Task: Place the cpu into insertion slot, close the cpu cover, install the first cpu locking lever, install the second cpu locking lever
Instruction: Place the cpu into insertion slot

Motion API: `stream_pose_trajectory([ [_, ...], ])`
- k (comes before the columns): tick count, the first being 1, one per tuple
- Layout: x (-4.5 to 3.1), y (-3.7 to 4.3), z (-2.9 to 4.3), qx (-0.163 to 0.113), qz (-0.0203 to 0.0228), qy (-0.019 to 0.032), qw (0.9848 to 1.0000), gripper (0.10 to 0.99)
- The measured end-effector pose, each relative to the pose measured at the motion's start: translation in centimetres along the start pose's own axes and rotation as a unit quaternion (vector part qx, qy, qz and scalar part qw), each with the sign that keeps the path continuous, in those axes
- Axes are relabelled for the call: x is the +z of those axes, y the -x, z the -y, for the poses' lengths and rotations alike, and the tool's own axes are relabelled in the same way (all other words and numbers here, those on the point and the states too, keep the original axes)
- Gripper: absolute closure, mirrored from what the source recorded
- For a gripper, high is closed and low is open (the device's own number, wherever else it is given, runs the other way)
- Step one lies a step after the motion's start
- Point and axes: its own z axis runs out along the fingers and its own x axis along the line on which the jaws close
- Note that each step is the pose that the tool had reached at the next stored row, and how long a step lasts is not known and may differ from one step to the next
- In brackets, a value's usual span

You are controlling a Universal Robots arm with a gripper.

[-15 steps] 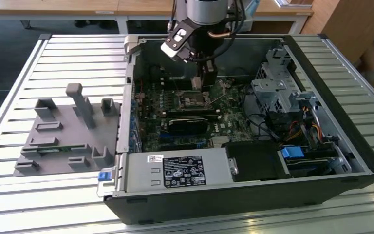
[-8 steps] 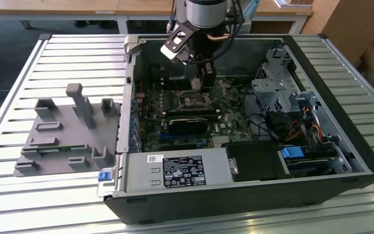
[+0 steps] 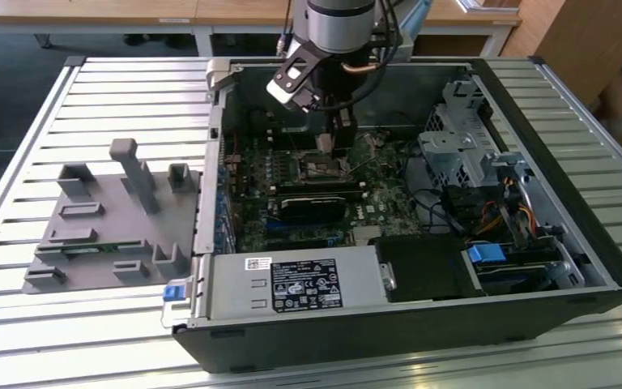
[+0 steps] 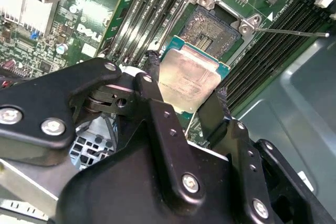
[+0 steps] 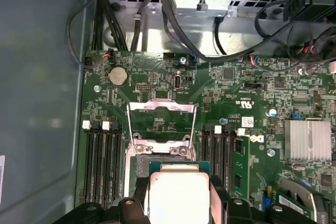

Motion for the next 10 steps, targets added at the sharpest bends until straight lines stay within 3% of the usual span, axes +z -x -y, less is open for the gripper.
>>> stream_pose_trajectory([
  [10, 0.82, -0.63, 0.18, 0.000, 0.0001, 0.0000, 1.0000, 0.545],
])
